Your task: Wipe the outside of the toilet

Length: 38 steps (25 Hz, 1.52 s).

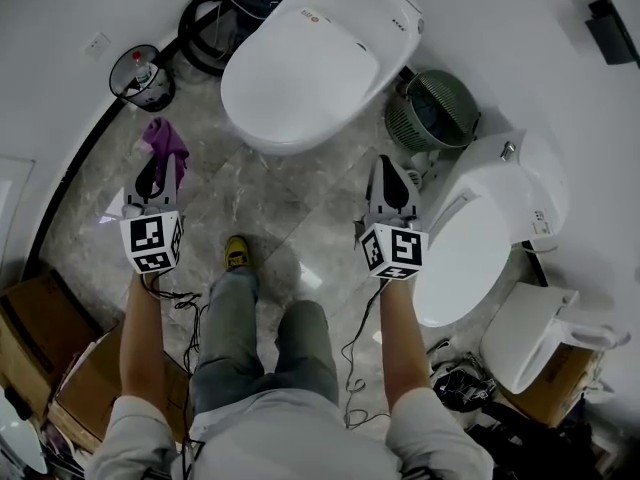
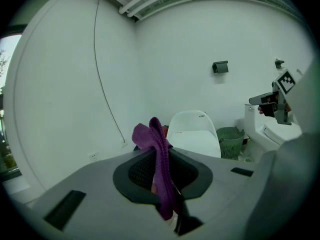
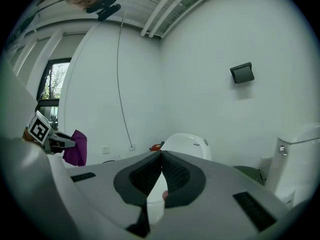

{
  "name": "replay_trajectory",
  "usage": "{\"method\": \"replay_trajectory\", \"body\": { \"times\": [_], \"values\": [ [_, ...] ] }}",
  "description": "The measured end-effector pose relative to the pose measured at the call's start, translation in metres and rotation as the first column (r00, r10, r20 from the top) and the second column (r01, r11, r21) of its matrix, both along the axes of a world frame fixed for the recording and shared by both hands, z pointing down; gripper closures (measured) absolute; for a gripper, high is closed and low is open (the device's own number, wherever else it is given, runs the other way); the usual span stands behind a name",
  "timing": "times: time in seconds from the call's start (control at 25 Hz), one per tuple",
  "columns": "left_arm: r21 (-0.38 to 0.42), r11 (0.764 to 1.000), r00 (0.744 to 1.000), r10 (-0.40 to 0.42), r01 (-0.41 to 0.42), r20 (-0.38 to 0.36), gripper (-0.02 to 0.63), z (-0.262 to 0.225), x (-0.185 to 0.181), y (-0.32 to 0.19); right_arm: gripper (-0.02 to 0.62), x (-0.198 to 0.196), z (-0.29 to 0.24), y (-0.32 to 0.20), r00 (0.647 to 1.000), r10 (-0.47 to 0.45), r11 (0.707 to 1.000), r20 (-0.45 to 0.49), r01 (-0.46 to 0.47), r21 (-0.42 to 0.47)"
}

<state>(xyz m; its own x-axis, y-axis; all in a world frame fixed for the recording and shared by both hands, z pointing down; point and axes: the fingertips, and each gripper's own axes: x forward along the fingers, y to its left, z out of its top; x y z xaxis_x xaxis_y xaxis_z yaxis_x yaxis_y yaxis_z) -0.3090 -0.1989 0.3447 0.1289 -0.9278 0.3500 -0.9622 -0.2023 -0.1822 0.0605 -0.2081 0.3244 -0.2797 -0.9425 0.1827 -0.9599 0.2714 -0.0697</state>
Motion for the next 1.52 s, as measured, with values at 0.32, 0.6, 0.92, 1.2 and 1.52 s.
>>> {"method": "replay_trajectory", "body": {
  "times": [0.32,0.6,0.92,1.2,1.52],
  "values": [
    [0.019,1.000,1.000,0.007,-0.007,0.015,0.537,0.068,-0.004,-0.004,0.588,-0.012,0.066,-0.006,1.000,-0.023,0.999,0.008,0.023,0.025],
    [0.034,0.999,1.000,0.020,-0.020,0.014,0.537,0.127,-0.002,-0.014,0.588,-0.020,0.130,-0.005,0.999,-0.040,0.999,0.002,0.040,0.022],
    [0.065,0.997,1.000,0.028,-0.029,0.008,0.537,0.174,0.005,-0.019,0.588,-0.020,0.174,-0.009,0.998,-0.059,0.997,-0.009,0.060,0.047],
    [0.099,0.995,1.000,0.024,-0.025,0.012,0.537,0.208,0.011,-0.027,0.588,-0.013,0.209,-0.013,0.997,-0.075,0.994,-0.024,0.077,0.074],
    [0.088,0.995,0.999,0.039,-0.036,-0.032,0.537,0.264,0.030,-0.039,0.588,-0.017,0.269,-0.015,0.992,-0.126,0.990,-0.026,0.127,0.064]
  ]
}}
